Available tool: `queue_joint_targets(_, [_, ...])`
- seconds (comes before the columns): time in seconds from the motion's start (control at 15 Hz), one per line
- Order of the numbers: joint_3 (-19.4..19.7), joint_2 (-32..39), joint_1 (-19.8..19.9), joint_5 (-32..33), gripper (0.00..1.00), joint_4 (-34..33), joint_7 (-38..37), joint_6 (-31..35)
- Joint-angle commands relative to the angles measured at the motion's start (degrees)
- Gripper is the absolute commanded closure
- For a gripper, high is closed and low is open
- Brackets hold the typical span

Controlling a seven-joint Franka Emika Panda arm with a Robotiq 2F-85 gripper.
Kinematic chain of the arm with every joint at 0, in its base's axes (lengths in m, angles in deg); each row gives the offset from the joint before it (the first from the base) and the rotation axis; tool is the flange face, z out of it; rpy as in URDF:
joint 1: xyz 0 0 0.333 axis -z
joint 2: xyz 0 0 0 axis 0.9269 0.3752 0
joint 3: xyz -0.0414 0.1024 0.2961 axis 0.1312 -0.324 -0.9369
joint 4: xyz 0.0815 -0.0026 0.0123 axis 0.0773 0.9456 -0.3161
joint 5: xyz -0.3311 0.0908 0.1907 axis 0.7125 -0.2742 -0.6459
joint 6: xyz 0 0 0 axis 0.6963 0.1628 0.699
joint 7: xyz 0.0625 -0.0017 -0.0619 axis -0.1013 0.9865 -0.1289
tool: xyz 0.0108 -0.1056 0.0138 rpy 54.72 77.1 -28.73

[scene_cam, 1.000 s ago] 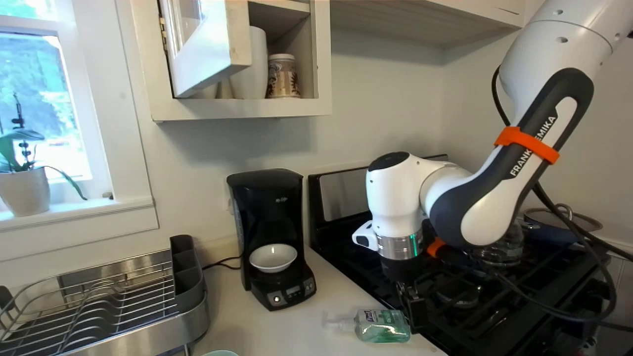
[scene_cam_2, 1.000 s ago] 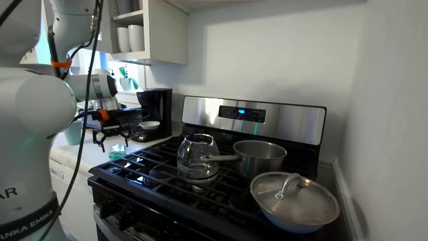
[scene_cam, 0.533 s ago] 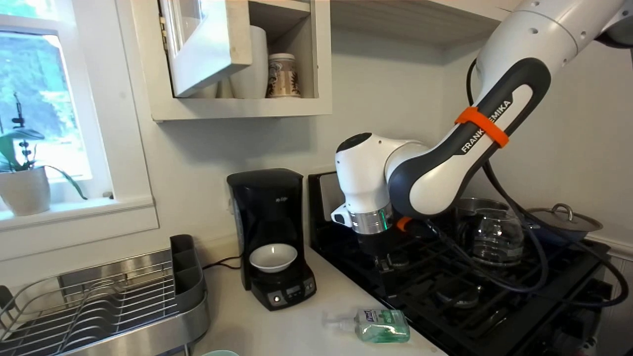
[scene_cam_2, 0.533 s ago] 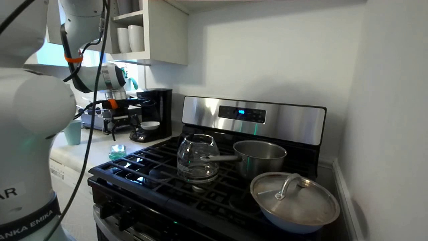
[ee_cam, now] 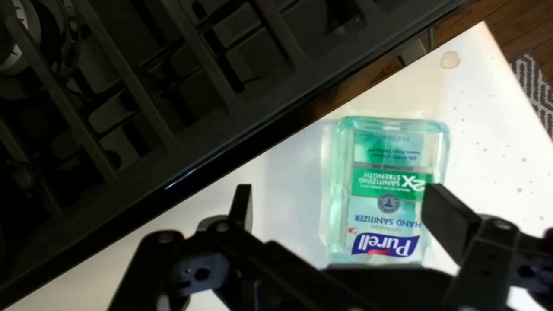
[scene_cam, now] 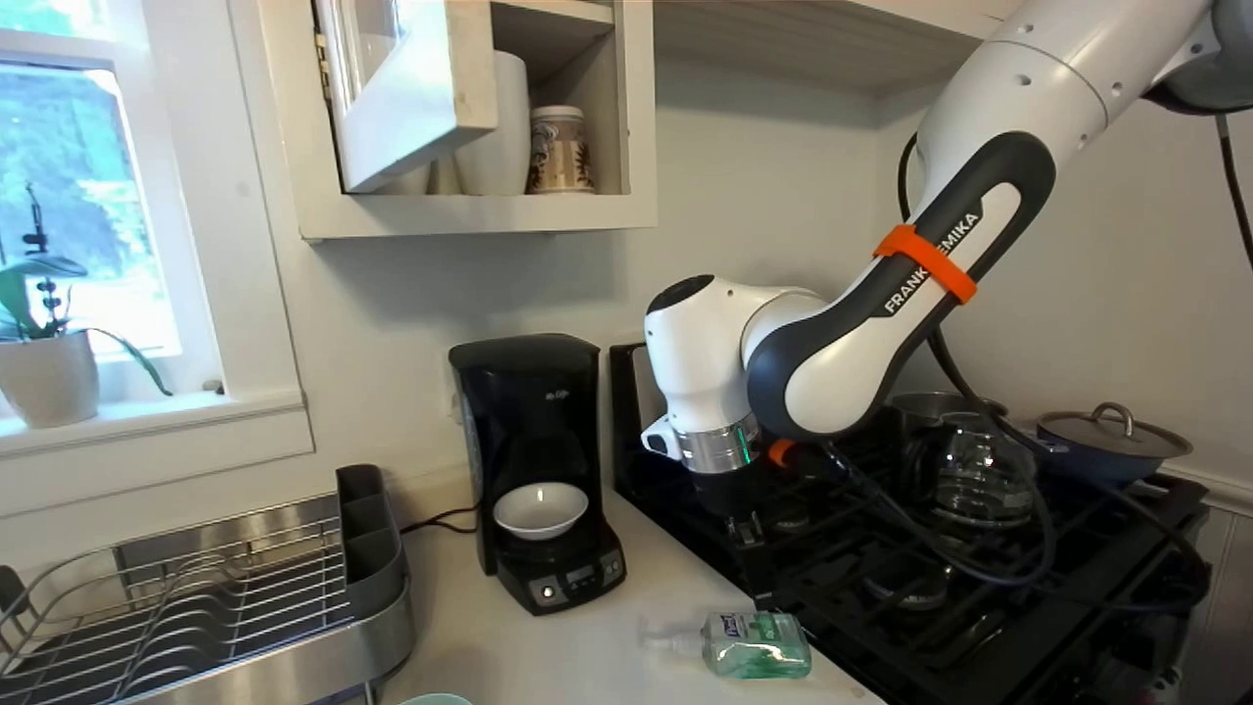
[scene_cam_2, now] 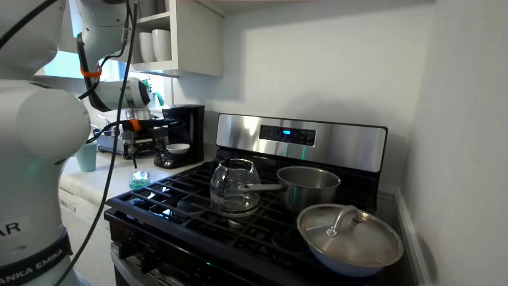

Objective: Position the soap dispenser bottle in an upright position

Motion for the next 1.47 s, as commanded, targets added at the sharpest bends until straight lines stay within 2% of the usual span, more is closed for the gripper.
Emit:
queue_joint_targets(0.0, [-0.73,6.16,-1.49,-0.06,0.0,-8.49,-0.29,-5.63])
queue_joint_targets(0.73, [0.6,19.04,-5.5,-1.31,0.0,-22.02,-6.9,-14.12])
queue_joint_targets(1.2, [0.7,20.79,-6.93,-2.41,0.0,-25.01,-9.87,-15.43])
queue_joint_targets(1.4, [1.48,19.96,-7.44,-2.64,0.0,-23.76,-14.78,-14.92])
